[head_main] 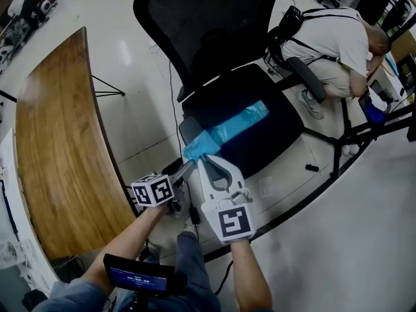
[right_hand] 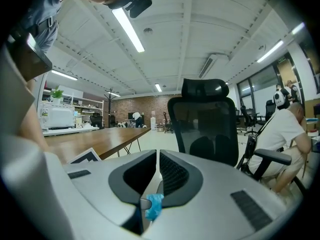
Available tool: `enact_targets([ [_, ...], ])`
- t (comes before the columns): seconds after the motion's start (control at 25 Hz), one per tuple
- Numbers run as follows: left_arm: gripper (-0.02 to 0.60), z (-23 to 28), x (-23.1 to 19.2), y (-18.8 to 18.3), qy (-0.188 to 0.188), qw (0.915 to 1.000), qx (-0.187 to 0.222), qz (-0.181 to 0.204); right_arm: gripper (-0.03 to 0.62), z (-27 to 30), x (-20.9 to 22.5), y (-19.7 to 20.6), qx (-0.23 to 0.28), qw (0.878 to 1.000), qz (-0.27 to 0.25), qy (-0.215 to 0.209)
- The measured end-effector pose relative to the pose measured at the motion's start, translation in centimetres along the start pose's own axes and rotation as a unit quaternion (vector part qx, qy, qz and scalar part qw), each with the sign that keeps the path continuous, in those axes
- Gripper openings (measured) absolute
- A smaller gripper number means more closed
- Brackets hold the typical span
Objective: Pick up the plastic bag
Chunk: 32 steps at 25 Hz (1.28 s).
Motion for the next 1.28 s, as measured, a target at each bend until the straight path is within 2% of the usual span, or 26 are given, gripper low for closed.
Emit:
enact_targets([
  [0.16, 0.268, 1.2, -0.8, 0.4, 0.002, 0.9999, -0.005, -0.009, 0.028, 1.0, 0.7, 0.5, -0.004, 1.000, 0.002, -0.005],
  [0.32, 0.268, 2.4, -0.9, 0.5, 0.029, 0.9993, -0.008, -0.021, 0.028, 1.7, 1.1, 1.3, -0.013, 1.000, 0.005, -0.009],
  [0.56, 0.272, 3.6, -1.1, 0.1, 0.056, 0.9981, -0.017, -0.020, 0.028, 1.9, 1.8, 2.5, -0.026, 1.000, 0.010, -0.008],
  [0.64, 0.208, 3.4, -1.4, 0.1, 0.049, 0.9985, -0.021, -0.012, 0.028, 1.7, 2.0, 2.7, -0.028, 1.000, 0.012, -0.005],
  [0.68, 0.137, 3.3, -1.6, 0.1, 0.043, 0.9988, -0.023, -0.007, 0.028, 1.6, 2.2, 2.8, -0.030, 0.999, 0.013, -0.003],
  [0.8, 0.086, 3.0, -1.9, -0.2, 0.035, 0.9991, -0.021, -0.005, 0.028, 1.7, 2.4, 3.0, -0.034, 0.999, 0.016, -0.001],
  [0.88, 0.011, 2.8, -1.7, -0.7, 0.032, 0.9993, -0.018, 0.005, 0.028, 2.0, 2.3, 3.1, -0.035, 0.999, 0.015, -0.001],
  [1.04, 0.009, 2.7, -0.7, -1.3, 0.032, 0.9987, -0.023, 0.032, 0.028, 2.1, 1.9, 2.9, -0.034, 0.999, 0.015, -0.003],
  [1.28, 0.009, 2.3, 0.4, -2.0, 0.034, 0.9984, -0.019, 0.042, 0.028, 1.8, 1.7, 2.0, -0.027, 1.000, 0.013, 0.000],
])
Point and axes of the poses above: the fingertips, and each gripper's own axes: z forward along the fingers, x to its right, y out of its underside, the point moved 6 cm from there along -z, backward along the fingers, and after that the axes turned 3 degrees about -x, right-handed, at the moved point
